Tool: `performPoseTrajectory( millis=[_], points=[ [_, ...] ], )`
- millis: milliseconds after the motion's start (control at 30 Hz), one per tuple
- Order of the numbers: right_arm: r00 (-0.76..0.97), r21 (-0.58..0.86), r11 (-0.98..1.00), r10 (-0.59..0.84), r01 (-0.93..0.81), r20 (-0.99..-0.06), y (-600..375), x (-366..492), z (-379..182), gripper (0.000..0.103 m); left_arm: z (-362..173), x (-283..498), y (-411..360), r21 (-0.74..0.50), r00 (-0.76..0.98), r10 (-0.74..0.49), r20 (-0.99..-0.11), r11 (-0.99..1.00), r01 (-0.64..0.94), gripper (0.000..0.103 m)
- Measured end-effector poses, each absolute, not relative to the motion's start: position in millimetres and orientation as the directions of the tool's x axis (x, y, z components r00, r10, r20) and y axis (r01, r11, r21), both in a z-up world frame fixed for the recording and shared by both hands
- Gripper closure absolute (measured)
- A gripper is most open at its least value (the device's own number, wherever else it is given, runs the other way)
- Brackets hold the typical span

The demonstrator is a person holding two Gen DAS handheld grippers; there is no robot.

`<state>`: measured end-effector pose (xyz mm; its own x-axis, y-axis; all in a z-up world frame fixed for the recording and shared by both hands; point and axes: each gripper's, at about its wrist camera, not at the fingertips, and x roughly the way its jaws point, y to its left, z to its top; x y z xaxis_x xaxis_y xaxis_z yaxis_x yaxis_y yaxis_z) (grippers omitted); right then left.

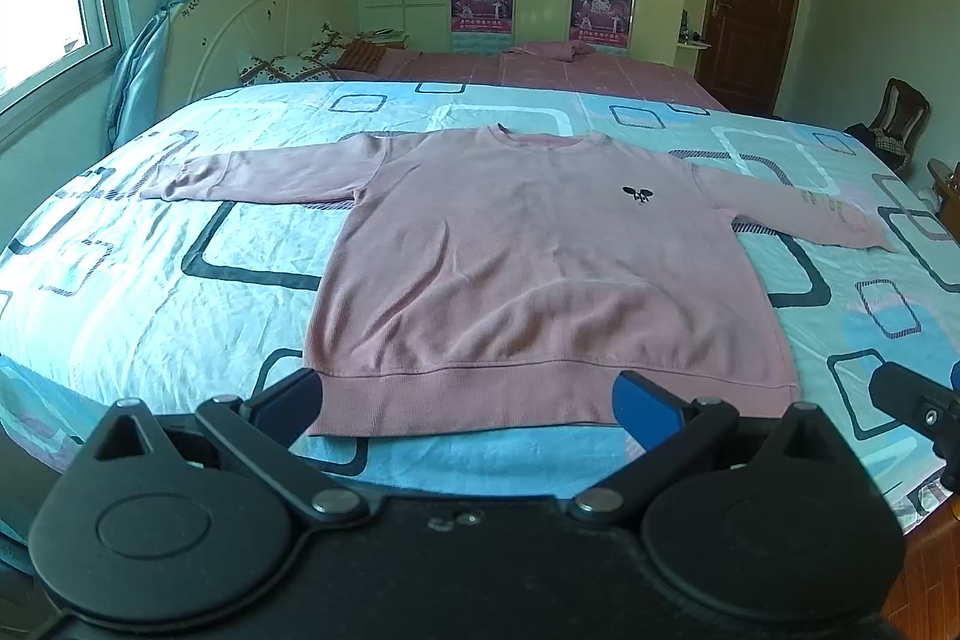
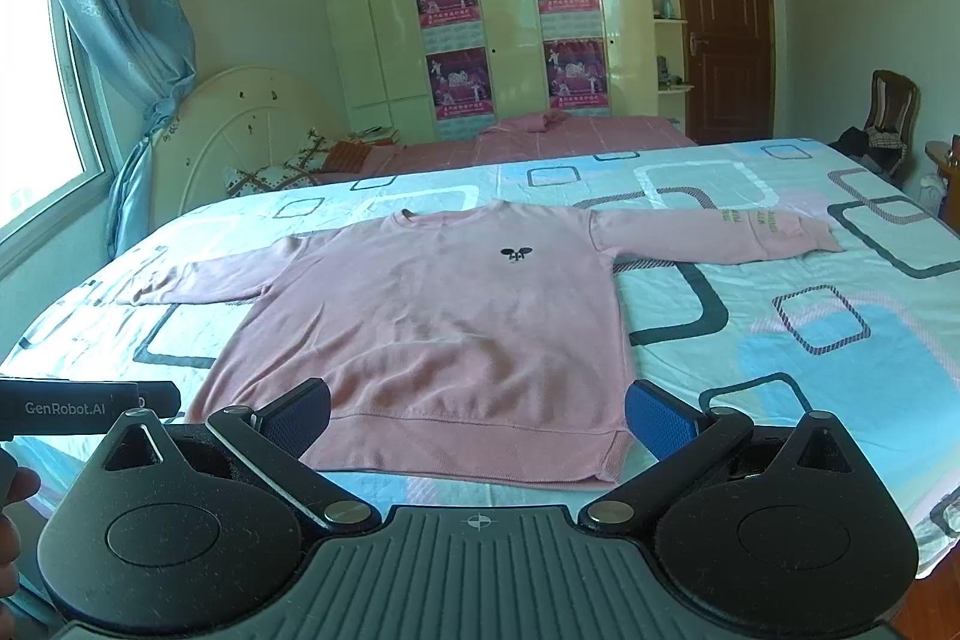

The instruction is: Fold small clothes

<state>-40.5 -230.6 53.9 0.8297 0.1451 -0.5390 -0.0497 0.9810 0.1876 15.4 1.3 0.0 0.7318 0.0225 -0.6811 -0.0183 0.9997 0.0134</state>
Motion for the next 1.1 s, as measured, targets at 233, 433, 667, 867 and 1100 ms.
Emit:
performPoseTrajectory(
  millis=[233, 433, 667, 867, 1100],
  points=[
    [0.829, 0.189, 0.981, 0.146, -0.049, -0.539, -232.6, -39.1, 53.5, 0.000, -0.4, 15.8, 0.7, 0.017, 0.733, 0.026, -0.680, 1.000, -0.019, 0.001],
    [0.830, 0.191, 0.981, 0.143, -0.045, -0.540, -232.6, -38.3, 53.0, 0.000, -0.2, 16.4, 0.4, 0.018, 0.733, 0.027, -0.680, 1.000, -0.020, 0.001],
    [0.829, 0.191, 0.981, 0.143, -0.044, -0.541, -233.1, -37.3, 52.6, 0.000, -0.8, 17.8, -0.4, 0.019, 0.731, 0.028, -0.681, 1.000, -0.020, 0.001],
    [0.827, 0.193, 0.980, 0.142, -0.041, -0.545, -235.1, -34.9, 51.5, 0.000, -0.7, 21.6, -0.4, 0.018, 0.729, 0.030, -0.684, 1.000, -0.025, 0.001],
    [0.822, 0.197, 0.980, 0.143, -0.039, -0.550, -236.1, -32.5, 50.2, 0.000, -1.6, 24.1, -0.8, 0.018, 0.726, 0.033, -0.687, 0.999, -0.029, 0.001]
  ],
)
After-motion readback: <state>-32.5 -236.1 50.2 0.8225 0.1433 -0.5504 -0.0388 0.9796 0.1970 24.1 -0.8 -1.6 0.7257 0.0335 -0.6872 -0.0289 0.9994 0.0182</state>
